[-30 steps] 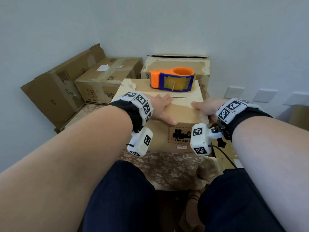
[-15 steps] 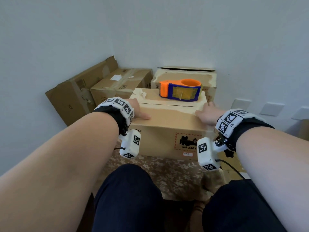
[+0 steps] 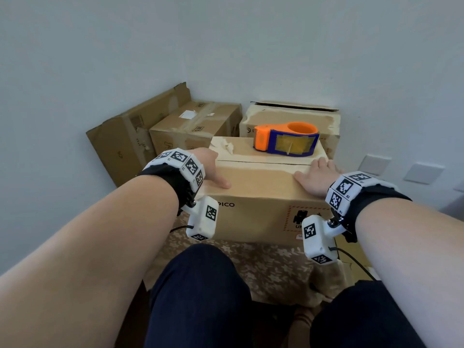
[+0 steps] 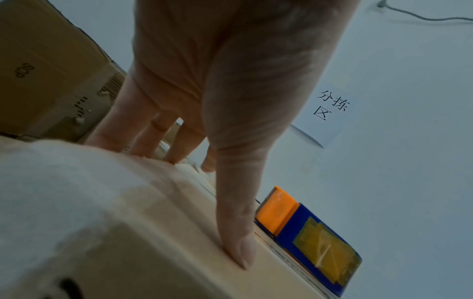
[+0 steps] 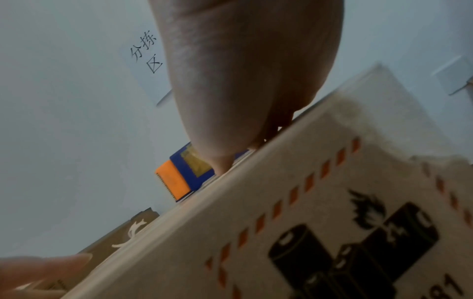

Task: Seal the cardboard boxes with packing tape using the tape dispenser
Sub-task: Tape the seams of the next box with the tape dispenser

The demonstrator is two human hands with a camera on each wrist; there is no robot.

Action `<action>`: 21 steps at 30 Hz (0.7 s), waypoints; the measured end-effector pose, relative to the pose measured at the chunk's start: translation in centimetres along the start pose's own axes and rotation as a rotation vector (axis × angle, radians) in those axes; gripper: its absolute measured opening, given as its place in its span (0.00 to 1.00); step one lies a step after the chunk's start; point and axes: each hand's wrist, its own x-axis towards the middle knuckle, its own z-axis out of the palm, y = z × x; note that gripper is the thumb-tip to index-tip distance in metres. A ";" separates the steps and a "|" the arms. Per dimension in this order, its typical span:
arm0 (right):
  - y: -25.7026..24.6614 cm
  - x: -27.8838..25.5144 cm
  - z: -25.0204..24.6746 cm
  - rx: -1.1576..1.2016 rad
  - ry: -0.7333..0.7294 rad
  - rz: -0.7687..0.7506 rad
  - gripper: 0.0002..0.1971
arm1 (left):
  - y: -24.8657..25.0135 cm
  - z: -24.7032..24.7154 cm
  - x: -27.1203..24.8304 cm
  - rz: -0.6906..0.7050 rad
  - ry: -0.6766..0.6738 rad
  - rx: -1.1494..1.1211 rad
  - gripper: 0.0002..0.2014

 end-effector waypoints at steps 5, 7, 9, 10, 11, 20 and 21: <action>-1.6 -0.1 -0.1 0.000 -0.029 0.002 0.38 | -0.4 0.5 0.0 0.049 0.018 -0.055 0.52; -2.6 -0.3 -0.1 0.000 -0.038 -0.007 0.38 | -0.9 0.6 0.1 0.065 0.021 -0.089 0.52; -3.8 -0.5 -0.1 -0.005 -0.056 -0.028 0.39 | -1.6 0.8 0.2 0.077 0.016 -0.128 0.54; -4.6 -0.6 0.0 -0.008 -0.066 -0.044 0.39 | -2.0 0.9 0.3 0.079 0.012 -0.153 0.54; -5.3 -0.7 0.0 -0.012 -0.072 -0.059 0.39 | -2.5 1.1 0.4 0.081 0.005 -0.179 0.55; -10.6 -1.3 0.3 -0.052 -0.091 -0.146 0.39 | -6.1 2.3 0.4 0.175 -0.162 -0.367 0.62; -11.1 -1.3 0.4 -0.058 -0.094 -0.156 0.39 | -6.4 2.5 0.4 0.184 -0.175 -0.377 0.65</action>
